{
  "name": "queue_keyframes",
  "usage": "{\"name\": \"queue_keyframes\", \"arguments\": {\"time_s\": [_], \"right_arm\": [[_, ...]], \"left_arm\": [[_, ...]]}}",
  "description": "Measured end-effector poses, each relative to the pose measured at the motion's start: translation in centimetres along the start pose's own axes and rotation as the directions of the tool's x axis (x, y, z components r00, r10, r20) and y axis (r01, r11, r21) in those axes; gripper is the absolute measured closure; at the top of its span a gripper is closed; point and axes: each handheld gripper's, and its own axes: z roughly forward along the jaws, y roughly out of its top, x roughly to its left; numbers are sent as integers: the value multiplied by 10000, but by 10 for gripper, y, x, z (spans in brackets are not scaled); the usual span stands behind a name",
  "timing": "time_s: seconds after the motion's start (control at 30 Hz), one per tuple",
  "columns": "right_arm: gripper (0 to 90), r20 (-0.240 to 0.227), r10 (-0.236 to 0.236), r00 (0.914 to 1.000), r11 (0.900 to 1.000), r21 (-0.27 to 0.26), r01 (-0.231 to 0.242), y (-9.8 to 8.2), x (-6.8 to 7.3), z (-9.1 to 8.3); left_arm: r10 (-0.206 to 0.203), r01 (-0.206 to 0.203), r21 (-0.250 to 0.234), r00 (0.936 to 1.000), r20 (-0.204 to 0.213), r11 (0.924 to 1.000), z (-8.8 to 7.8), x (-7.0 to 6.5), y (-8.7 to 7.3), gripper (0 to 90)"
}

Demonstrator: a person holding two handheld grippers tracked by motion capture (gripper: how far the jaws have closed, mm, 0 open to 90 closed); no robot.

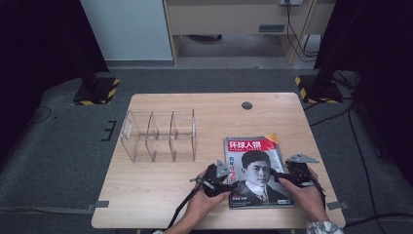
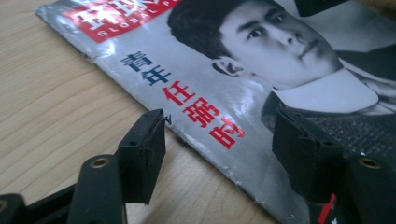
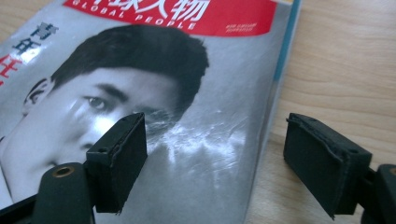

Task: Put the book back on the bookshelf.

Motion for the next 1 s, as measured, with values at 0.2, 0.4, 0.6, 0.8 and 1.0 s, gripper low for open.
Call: {"name": "queue_keyframes", "arguments": {"time_s": [0.2, 0.4, 0.6, 0.8, 1.0], "right_arm": [[237, -18, -78, 10000, 9999, -90, 78, 0, 1, 1], [343, -111, 7, 9999, 9994, -339, -11, 1, 1, -6], [455, -280, 5, 9996, 9946, -1037, -34, 5, 8, -21], [493, -1113, 98, 9937, 9864, -1618, -279, 8, 15, -33], [431, -990, 389, 9943, 9960, -759, -465, 0, 12, -23]], "left_arm": [[12, -12, -7, 10000, 28, 10000, 5, 3, 0, 377], [61, -60, -47, 9998, 168, 10000, 7, 7, 0, 405], [91, -91, -44, 9998, 201, 9999, 7, 7, 1, 405], [104, -103, -44, 9997, 229, 9999, 7, 8, 1, 405], [87, -86, -51, 9997, 210, 10000, 7, 8, 1, 405]]}}
